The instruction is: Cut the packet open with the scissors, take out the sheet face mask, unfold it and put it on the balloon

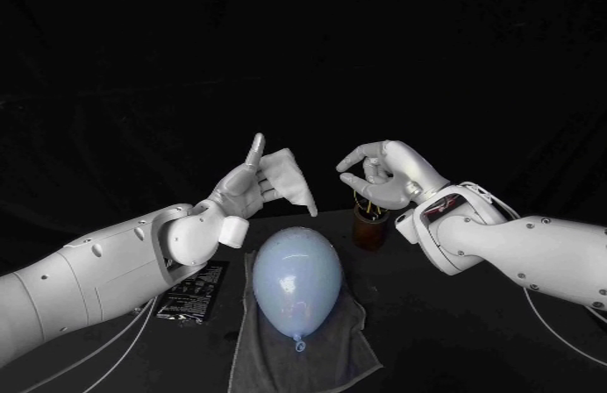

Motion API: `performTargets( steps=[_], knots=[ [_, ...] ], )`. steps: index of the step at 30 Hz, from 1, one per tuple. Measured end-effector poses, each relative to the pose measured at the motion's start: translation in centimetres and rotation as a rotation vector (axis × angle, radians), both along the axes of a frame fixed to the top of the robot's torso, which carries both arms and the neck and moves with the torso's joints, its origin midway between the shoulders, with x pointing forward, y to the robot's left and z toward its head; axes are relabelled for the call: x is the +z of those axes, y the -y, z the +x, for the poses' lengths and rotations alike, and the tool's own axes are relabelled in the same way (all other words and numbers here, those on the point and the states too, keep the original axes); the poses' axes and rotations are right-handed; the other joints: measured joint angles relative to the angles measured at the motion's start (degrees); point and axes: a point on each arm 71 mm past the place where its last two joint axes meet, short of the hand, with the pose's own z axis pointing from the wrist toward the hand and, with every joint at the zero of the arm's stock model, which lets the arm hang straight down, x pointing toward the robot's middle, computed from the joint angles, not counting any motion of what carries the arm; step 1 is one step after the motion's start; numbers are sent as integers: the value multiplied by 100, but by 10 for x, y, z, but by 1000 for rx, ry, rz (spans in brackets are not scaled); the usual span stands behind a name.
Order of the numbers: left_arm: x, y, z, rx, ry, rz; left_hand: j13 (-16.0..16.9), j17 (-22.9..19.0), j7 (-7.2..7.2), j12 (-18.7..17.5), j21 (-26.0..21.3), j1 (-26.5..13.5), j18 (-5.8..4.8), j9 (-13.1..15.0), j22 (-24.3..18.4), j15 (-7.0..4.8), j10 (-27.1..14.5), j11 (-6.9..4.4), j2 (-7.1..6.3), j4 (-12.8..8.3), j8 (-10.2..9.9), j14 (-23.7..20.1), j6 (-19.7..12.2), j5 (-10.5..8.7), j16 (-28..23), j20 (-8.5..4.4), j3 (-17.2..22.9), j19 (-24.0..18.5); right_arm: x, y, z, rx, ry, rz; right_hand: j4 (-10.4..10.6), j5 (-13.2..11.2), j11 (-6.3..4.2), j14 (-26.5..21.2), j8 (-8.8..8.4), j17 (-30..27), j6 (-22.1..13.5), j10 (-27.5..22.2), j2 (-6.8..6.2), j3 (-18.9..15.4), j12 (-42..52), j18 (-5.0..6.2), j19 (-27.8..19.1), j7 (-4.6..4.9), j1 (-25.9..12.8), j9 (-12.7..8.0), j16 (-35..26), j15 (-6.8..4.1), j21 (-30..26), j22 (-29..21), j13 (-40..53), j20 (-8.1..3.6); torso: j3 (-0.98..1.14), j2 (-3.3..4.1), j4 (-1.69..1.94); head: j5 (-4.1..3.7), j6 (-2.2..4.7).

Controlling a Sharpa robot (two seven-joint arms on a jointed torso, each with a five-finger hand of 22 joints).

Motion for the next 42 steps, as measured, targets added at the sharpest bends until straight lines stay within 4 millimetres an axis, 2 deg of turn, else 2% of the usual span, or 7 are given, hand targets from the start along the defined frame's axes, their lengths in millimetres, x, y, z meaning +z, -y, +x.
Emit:
performTargets(
  steps=[5,9,13,17,30,36,42],
  knots=[
    [2,-1,-1,1,-1,-1,-6,0,71,0,0,-25,3,-53,-27,1,-118,10,-46,0,-24,-24,-219,0,0,0,69,0,-10,-5,-5,22,9,-33,-29,-31,-9,9,-32,-5,47,138,0,-29,189,-4,66,-10,0,-2,0,-9,278,1,315,-11,-4,-5,-1,9,-26],
    [5,0,-4,-10,-3,-4,-47,-41,92,-50,-70,-252,3,-166,-66,13,-544,50,-315,9,-80,-301,-661,0,-23,11,429,-173,-16,-12,-8,35,22,-69,-52,-45,-4,-11,-78,-4,86,206,0,-52,253,-6,66,-8,0,-2,0,-29,328,2,462,-11,-7,-5,-1,14,-36],
    [7,1,-8,-22,-5,-6,-62,-64,40,-50,-164,-451,2,-213,-88,19,-721,95,-513,13,-80,-490,-835,0,-23,8,795,-538,-20,-18,-10,42,36,-101,-52,-53,-4,-11,-88,-3,86,246,0,-53,281,-13,87,-8,0,-9,0,-29,344,2,540,-32,-7,-3,-1,18,-37],
    [9,2,-11,-32,-7,-8,-89,-106,-85,-78,-228,-617,-52,-264,-100,-4,-937,43,-678,12,-119,-749,-999,0,-59,17,1099,-802,-22,-24,-12,49,55,-128,-73,-53,-4,-11,-121,-3,86,246,0,-64,303,-16,87,-9,0,-9,-1,-29,345,1,567,-32,-7,0,3,15,-64],
    [12,2,-16,-44,-11,-6,-90,-118,-72,-78,-246,-696,-92,-264,-104,-60,-992,-11,-757,15,-123,-839,-1028,0,-59,19,1270,-883,-21,-41,-17,64,119,-166,-123,-53,-5,-12,-170,0,128,284,0,-14,346,-44,109,-10,0,-14,-20,-28,433,-3,662,-9,-12,-2,3,5,-77],
    [12,2,-17,-53,-11,-4,-65,-63,95,-78,-273,-826,-93,-211,-113,72,-810,125,-810,16,-100,-658,-944,0,-35,29,1395,-1057,-20,-46,-17,58,141,-158,-139,-30,1,-12,-219,0,163,291,30,2,381,-46,119,-4,30,-21,0,-28,515,-1,706,-20,-13,-5,1,35,-23],
    [11,1,-15,-60,12,27,12,78,99,52,-273,-775,-93,-81,-99,25,-242,297,-939,-1,24,-35,-689,0,168,20,1618,-983,-16,-49,-14,47,148,-128,-139,-30,12,-13,-298,-5,149,343,30,2,419,-133,172,10,30,-39,0,-27,706,1,787,-11,-12,-13,2,89,38]
  ],
)
